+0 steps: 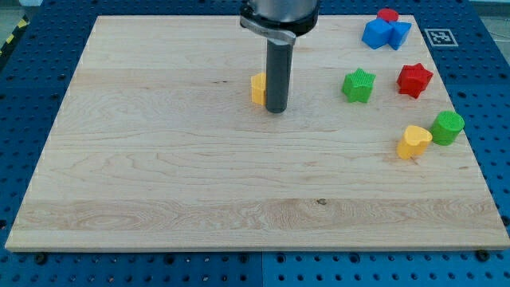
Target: Move the yellow heart to the bottom right of the yellow hexagon
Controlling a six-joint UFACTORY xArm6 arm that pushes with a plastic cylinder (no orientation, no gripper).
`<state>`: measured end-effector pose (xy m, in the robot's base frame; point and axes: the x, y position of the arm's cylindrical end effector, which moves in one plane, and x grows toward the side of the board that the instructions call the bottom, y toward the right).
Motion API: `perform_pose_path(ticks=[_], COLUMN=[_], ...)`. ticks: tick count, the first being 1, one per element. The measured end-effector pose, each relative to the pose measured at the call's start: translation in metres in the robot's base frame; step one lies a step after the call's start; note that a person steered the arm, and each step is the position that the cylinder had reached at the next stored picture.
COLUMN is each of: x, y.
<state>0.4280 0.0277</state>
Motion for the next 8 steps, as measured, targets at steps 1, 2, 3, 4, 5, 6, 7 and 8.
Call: perform_pose_path(ticks=[1, 2, 3, 4, 5, 6, 7, 8], x=[0.069, 0.119, 0.121, 0.099, 0.079, 0.056, 0.038, 0.057], y=[0.043, 0.108, 0.199, 0.245, 0.223, 0.150, 0.110, 0.133])
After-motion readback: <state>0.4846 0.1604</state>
